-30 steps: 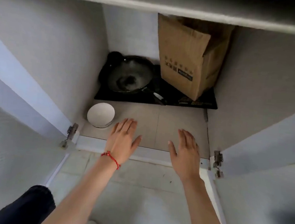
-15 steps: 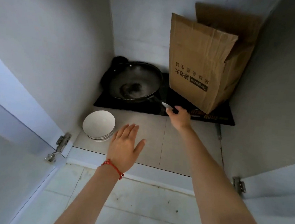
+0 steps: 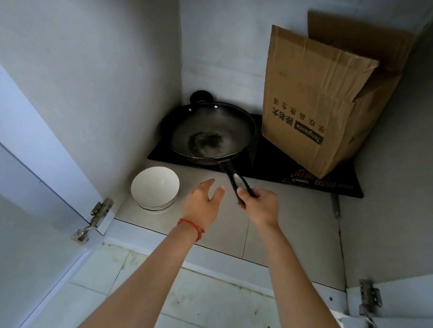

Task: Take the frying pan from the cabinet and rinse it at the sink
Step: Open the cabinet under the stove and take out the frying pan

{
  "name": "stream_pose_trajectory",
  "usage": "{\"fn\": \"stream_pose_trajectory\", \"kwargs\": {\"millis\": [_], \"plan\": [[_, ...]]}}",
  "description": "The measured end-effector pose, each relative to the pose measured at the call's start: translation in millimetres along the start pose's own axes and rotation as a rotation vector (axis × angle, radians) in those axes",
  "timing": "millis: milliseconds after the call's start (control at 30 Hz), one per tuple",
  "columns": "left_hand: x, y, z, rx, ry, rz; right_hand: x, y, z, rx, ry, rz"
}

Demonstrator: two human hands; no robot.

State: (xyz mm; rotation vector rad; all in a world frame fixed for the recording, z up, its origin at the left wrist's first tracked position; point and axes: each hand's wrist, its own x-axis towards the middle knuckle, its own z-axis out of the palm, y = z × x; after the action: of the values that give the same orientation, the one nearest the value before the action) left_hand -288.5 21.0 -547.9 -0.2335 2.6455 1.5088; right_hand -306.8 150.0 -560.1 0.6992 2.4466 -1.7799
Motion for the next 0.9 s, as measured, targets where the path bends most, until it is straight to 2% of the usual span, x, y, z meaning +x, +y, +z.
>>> {"fn": "stream_pose_trajectory", "kwargs": {"millis": [200,333,467,600,700,800,900], "plan": [[24.4,3.1,15.7,-0.319,-0.109,-0.207,-42.9,0.1,2.9,0.082,0.033,0.003],[34.3,-4.2,21.2,-0.536,-0.105,-0.34,-65.5,-2.3,3.5,0.135,0.032,-0.001],[34.9,-14.3,22.6,-0.681,-0.11,-0.387,-69.3,-3.4,5.8,0.133,-0.026,0.043],[37.6,-19.2,19.5,-0.716,-0.117,-0.379,-56.7,-17.4,8.7,0.082,-0.198,0.094],[40.2,-23.2,18.1,-0.682,-0.127,-0.351,-45.0,-26.6,12.7,0.027,-0.266,0.099],[37.1,-24.1,16.0,-0.687,-0.129,-0.341,-42.8,-26.0,18.0,-0.046,-0.286,0.097],[28.5,-24.2,18.3,-0.687,-0.121,-0.32,-50.2,-17.1,19.0,-0.056,-0.238,0.086]]}}
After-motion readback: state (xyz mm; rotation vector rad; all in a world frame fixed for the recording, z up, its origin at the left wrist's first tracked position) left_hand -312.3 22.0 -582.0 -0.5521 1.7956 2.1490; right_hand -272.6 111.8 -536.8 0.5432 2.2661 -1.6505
